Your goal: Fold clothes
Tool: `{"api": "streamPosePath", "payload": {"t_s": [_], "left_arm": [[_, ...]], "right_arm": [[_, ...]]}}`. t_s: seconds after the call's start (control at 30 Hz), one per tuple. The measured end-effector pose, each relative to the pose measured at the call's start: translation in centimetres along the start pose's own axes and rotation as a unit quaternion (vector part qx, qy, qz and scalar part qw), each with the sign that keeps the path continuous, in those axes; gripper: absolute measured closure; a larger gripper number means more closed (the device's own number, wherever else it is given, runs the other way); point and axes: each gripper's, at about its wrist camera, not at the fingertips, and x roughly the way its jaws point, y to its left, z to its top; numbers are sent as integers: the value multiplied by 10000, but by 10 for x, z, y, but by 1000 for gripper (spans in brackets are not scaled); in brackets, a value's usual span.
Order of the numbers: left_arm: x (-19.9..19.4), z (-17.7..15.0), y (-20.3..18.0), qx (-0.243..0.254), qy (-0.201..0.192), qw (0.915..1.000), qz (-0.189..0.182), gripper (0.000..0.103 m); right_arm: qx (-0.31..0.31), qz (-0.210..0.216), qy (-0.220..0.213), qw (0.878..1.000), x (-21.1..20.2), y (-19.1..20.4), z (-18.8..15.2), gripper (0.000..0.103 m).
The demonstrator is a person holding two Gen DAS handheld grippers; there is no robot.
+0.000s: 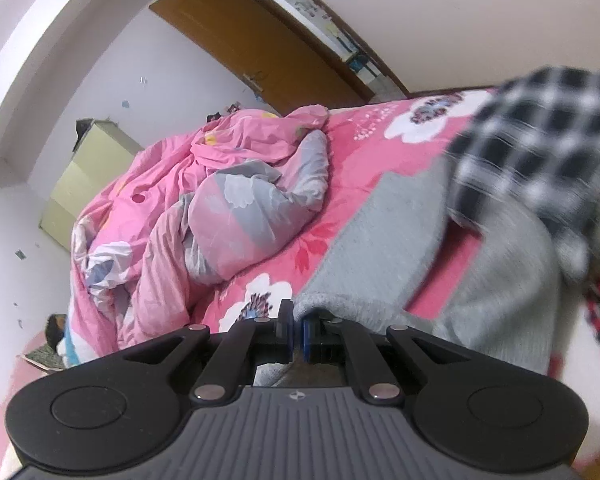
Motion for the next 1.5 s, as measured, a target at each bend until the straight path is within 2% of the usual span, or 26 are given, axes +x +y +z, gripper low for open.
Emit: {"api": "streamPosePath", "payload": {"t_s": [0.17,0.33,0.47,0.53,0.6,0.63,0.7,0.77,0.8,0.83,0.9,1.0,1.13,1.2,1.27,1.33,1.4,1.5], "left_arm": [[80,13,-4,322,323,9989,142,97],[156,10,4,405,760,9951,493,97],[189,-7,29,-42,1213,9893,814,94],[192,-14,43,-298,1291,9877,830,91],[188,-15,52,-501,1262,9883,695,88],[187,-13,54,-604,1249,9883,637,81],[179,-8,54,-752,1029,9903,552,67],[165,0,48,-715,687,9938,507,61],[158,5,45,-679,559,9950,471,55],[149,9,41,-679,488,9955,453,50],[131,18,34,-674,368,9961,429,48],[97,29,28,-600,429,9959,519,47],[52,44,20,-501,512,9954,639,46],[29,51,16,-452,553,9950,699,44],[8,57,13,-421,597,9944,768,36],[-3,50,21,-532,663,9923,896,33],[-9,39,35,-727,796,9887,1043,33],[-2,14,66,-1256,1117,9778,1255,33]], "right_arm": [[-166,-226,251,9993,75,20,28,99],[-308,-650,583,9957,179,21,38,99],[-33,-881,1027,9908,267,-5,30,97],[343,-1017,1283,9859,295,-24,22,95],[604,-935,1417,9836,310,-37,16,93],[684,-842,1409,9841,308,-39,15,90],[737,-657,1412,9850,300,-38,17,68],[647,-567,1391,9865,288,-31,22,56],[569,-557,1360,9875,278,-26,25,53],[503,-540,1322,9885,269,-22,28,52],[463,-454,1184,9909,250,-15,40,49],[454,-264,923,9943,222,-5,51,45],[386,63,935,9949,192,16,46,45],[204,243,1073,9937,182,34,38,45],[23,472,1237,9912,173,55,25,45],[-73,822,1483,9855,164,75,6,45],[-33,1113,1837,9767,156,90,-18,42],[200,1306,2606,9564,159,98,-68,39]]}}
